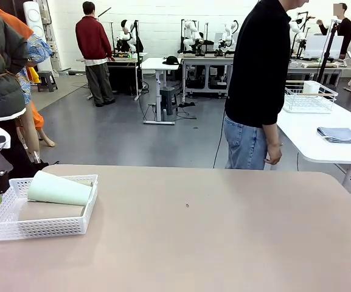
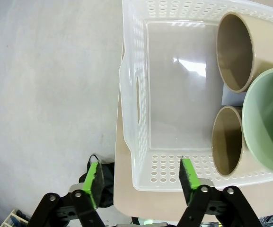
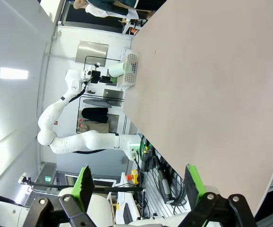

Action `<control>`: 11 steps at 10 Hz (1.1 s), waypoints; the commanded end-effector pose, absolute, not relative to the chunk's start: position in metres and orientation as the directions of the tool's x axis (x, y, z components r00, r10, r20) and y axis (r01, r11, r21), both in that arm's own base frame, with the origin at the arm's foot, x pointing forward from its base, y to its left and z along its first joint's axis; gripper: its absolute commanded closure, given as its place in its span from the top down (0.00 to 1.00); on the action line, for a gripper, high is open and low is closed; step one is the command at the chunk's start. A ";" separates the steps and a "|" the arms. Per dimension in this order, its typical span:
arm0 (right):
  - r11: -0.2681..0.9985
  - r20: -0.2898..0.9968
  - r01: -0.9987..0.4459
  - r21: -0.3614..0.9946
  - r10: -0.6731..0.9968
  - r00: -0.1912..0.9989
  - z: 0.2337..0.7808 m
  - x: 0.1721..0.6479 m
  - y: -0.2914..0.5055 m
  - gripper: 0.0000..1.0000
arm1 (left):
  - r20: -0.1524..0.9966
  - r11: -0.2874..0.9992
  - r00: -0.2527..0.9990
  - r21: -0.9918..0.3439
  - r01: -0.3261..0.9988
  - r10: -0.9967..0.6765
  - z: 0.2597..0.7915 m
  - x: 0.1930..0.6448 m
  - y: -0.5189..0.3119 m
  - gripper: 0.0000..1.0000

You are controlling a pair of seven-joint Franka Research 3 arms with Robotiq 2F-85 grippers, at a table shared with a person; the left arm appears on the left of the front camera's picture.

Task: Clean and organize the cups into the basket.
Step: Move the Organizing basket back to the left side of the table.

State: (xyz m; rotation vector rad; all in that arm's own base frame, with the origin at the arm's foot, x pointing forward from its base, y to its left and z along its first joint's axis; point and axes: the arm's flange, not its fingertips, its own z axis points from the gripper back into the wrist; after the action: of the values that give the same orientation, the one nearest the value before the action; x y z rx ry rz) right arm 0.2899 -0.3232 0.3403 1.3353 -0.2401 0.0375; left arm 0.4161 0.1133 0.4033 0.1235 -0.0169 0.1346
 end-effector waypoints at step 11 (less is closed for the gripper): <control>0.240 0.213 -0.181 0.954 -0.116 0.970 0.341 0.290 -0.324 1.00 | 0.401 0.960 0.876 -0.040 -0.276 0.269 0.519 0.311 0.053 1.00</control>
State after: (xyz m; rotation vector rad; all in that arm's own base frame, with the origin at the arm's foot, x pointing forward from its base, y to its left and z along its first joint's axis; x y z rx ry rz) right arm 0.2904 -0.3230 0.3406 1.3348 -0.2399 0.0390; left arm 0.3493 0.0807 0.5028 0.0260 -0.3133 0.2475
